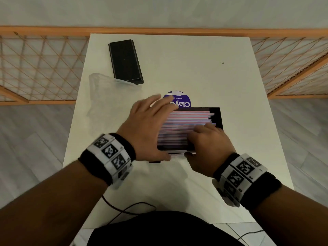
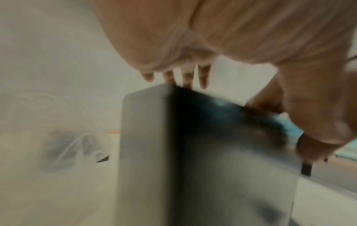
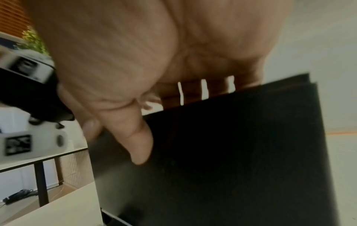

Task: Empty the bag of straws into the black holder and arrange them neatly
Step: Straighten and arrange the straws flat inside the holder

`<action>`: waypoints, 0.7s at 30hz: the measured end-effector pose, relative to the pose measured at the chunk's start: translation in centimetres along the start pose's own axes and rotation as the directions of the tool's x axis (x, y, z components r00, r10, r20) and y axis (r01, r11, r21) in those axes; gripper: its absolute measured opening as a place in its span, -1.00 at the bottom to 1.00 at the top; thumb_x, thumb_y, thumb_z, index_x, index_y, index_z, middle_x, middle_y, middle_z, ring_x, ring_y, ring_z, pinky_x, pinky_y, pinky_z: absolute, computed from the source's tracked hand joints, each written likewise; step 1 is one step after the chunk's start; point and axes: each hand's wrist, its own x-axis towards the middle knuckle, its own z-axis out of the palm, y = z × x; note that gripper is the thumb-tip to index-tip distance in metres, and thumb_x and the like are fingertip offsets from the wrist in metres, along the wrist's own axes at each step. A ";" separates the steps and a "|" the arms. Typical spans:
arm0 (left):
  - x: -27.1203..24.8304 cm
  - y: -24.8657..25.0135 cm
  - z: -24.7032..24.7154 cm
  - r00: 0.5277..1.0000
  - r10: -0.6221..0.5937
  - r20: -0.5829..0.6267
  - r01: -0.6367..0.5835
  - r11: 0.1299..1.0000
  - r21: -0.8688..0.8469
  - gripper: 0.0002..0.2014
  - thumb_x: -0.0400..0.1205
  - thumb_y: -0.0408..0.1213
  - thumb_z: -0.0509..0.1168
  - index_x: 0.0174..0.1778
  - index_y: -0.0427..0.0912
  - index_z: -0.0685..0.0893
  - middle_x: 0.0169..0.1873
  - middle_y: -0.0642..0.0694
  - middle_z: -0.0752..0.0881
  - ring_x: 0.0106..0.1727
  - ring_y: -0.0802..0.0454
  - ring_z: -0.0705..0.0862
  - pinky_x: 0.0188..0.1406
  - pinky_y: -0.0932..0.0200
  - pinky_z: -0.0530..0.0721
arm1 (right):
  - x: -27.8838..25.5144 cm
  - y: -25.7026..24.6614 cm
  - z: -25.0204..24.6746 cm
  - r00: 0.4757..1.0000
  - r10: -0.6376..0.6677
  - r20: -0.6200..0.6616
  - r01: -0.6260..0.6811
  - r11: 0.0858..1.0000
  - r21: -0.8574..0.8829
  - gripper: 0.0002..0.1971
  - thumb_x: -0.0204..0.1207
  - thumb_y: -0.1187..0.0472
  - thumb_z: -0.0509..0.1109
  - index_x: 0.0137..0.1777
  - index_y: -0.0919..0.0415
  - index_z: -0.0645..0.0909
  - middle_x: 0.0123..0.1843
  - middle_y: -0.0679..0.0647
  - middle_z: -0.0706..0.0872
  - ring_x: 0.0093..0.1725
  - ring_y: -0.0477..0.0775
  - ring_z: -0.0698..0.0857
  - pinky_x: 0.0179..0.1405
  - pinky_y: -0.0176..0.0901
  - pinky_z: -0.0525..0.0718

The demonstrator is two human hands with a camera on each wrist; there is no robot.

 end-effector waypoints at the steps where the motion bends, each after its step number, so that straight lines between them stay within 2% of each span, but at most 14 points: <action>1: 0.4 -0.7 0.1 0.992 -0.051 0.114 0.038 0.993 0.110 0.35 0.11 0.48 0.50 0.74 0.01 0.02 0.77 -0.04 -0.01 0.76 -0.09 -0.03 0.72 -0.28 0.01 | -0.3 0.0 0.0 0.999 -0.015 -0.048 0.016 1.000 0.001 -0.50 0.16 -0.15 0.54 0.06 0.07 0.66 0.14 0.09 0.68 0.16 0.31 0.63 0.11 0.17 0.63; 2: 0.5 -1.2 0.5 0.982 -0.070 0.177 0.034 0.979 0.201 0.43 0.11 0.54 0.46 0.76 0.04 -0.17 0.79 -0.01 -0.19 0.78 -0.10 -0.17 0.73 -0.32 -0.11 | -0.3 0.0 0.0 0.999 -0.036 -0.039 0.036 0.999 -0.004 -0.36 0.11 -0.23 0.54 0.18 0.06 0.63 0.32 0.12 0.62 0.32 0.34 0.56 0.23 0.27 0.57; 4: 0.8 -1.8 1.4 0.983 -0.060 0.173 0.014 0.966 0.257 0.44 0.12 0.58 0.40 0.76 0.04 -0.25 0.79 -0.03 -0.23 0.80 -0.12 -0.17 0.73 -0.36 -0.13 | 0.2 0.1 0.2 0.994 -0.087 0.068 0.087 0.996 0.003 -0.20 0.18 -0.32 0.49 0.41 0.04 0.52 0.66 0.13 0.35 0.63 0.33 0.29 0.51 0.37 0.33; 6: 0.7 -1.8 1.7 0.987 -0.050 0.152 0.012 0.971 0.237 0.38 0.16 0.62 0.33 0.78 0.06 -0.17 0.80 -0.04 -0.15 0.80 -0.10 -0.10 0.73 -0.34 -0.10 | 0.7 0.3 0.5 0.980 -0.100 0.174 0.097 0.995 0.030 -0.19 0.28 -0.33 0.46 0.51 0.02 0.45 0.75 0.06 0.19 0.73 0.22 0.10 0.63 0.33 0.14; 8: 0.5 -1.8 1.8 0.994 -0.030 0.108 0.011 0.985 0.174 0.21 0.28 0.69 0.13 0.79 0.12 -0.03 0.81 -0.04 -0.06 0.80 -0.09 -0.02 0.73 -0.31 -0.08 | 0.6 0.5 0.2 0.983 -0.117 0.140 0.110 0.992 0.059 -0.24 0.25 -0.32 0.47 0.42 0.04 0.53 0.70 0.06 0.32 0.70 0.22 0.20 0.62 0.35 0.19; 9: 0.5 -1.8 1.8 0.997 -0.013 0.072 0.004 0.992 0.126 0.06 0.40 0.67 -0.02 0.78 0.17 0.10 0.81 -0.04 0.01 0.79 -0.09 0.03 0.73 -0.30 -0.07 | 0.3 0.4 -0.2 0.989 -0.135 0.062 0.130 0.989 0.070 -0.32 0.23 -0.28 0.48 0.30 0.07 0.60 0.61 0.09 0.46 0.63 0.25 0.34 0.55 0.36 0.30; 11: 0.6 -2.0 2.0 1.000 -0.014 -0.002 0.014 1.000 -0.006 -0.22 0.62 0.48 -0.21 0.64 0.19 0.46 0.78 -0.04 0.17 0.78 -0.09 0.14 0.71 -0.23 -0.04 | -0.9 -0.1 -0.5 0.961 -0.180 -0.208 0.210 0.969 0.128 -0.58 0.25 -0.12 0.49 -0.01 0.15 0.66 0.22 0.12 0.69 0.22 0.27 0.63 0.20 0.21 0.56; 12: 0.7 -2.1 2.2 0.999 -0.026 -0.036 0.023 0.997 -0.068 -0.30 0.70 0.34 -0.23 0.52 0.16 0.61 0.75 -0.03 0.24 0.76 -0.08 0.19 0.70 -0.18 -0.03 | -1.6 -0.6 -0.3 0.936 -0.201 -0.290 0.253 0.954 0.158 -0.71 0.27 0.00 0.49 -0.12 0.17 0.64 -0.01 0.11 0.71 -0.02 0.25 0.65 -0.02 0.09 0.60; 13: 0.8 -2.3 2.5 0.997 -0.037 -0.066 0.030 0.994 -0.105 -0.35 0.75 0.23 -0.23 0.42 0.12 0.70 0.73 -0.02 0.30 0.75 -0.06 0.21 0.69 -0.12 -0.04 | -2.3 -1.2 -0.1 0.926 -0.229 -0.299 0.287 0.943 0.168 -0.82 0.29 0.09 0.47 -0.20 0.17 0.61 -0.19 0.09 0.68 -0.22 0.23 0.64 -0.23 0.00 0.61; 15: 0.9 -2.5 3.0 0.994 -0.044 -0.097 0.033 0.993 -0.115 -0.39 0.78 0.13 -0.21 0.29 0.08 0.75 0.71 -0.01 0.35 0.74 -0.02 0.24 0.68 -0.05 -0.04 | -3.1 -2.5 1.1 0.952 -0.264 -0.152 0.284 0.949 0.134 -0.91 0.34 0.16 0.42 -0.23 0.15 0.58 -0.37 0.07 0.68 -0.41 0.26 0.67 -0.50 -0.08 0.57; 16: 0.9 -2.6 3.1 0.994 -0.043 -0.105 0.031 0.994 -0.106 -0.41 0.78 0.12 -0.20 0.25 0.06 0.75 0.70 -0.01 0.37 0.74 -0.02 0.26 0.68 -0.05 -0.03 | -2.9 -3.1 1.8 0.968 -0.252 -0.005 0.251 0.963 0.097 -0.91 0.42 0.15 0.37 -0.13 0.15 0.60 -0.34 0.09 0.72 -0.37 0.28 0.71 -0.47 -0.10 0.56; 18: 0.9 -2.7 3.3 0.992 -0.045 -0.120 0.032 0.994 -0.105 -0.49 0.77 0.11 -0.14 0.22 0.03 0.69 0.68 -0.03 0.42 0.72 -0.03 0.29 0.67 -0.07 0.01 | -1.7 -3.5 4.0 0.953 -0.163 0.254 0.177 0.984 -0.033 -0.73 0.62 0.14 0.22 0.26 0.17 0.57 -0.08 0.17 0.81 -0.10 0.35 0.78 -0.21 -0.01 0.58; 19: 0.8 -2.7 3.3 0.990 -0.048 -0.131 0.033 0.993 -0.115 -0.53 0.76 0.11 -0.11 0.24 0.01 0.65 0.67 -0.04 0.44 0.71 -0.03 0.31 0.66 -0.08 0.03 | -0.8 -3.5 5.0 0.943 -0.147 0.298 0.179 0.980 -0.082 -0.65 0.66 0.17 0.15 0.40 0.23 0.51 0.04 0.22 0.81 0.02 0.38 0.78 -0.06 0.06 0.62; 21: 0.7 -2.6 3.3 0.987 -0.063 -0.149 0.038 0.986 -0.163 -0.56 0.76 0.09 -0.08 0.29 -0.02 0.60 0.65 -0.06 0.46 0.70 -0.02 0.33 0.67 -0.06 0.03 | 0.5 -3.9 6.3 0.938 -0.113 0.328 0.159 0.980 -0.116 -0.64 0.65 0.28 0.12 0.35 0.33 0.58 0.11 0.31 0.79 0.10 0.43 0.76 0.09 0.22 0.65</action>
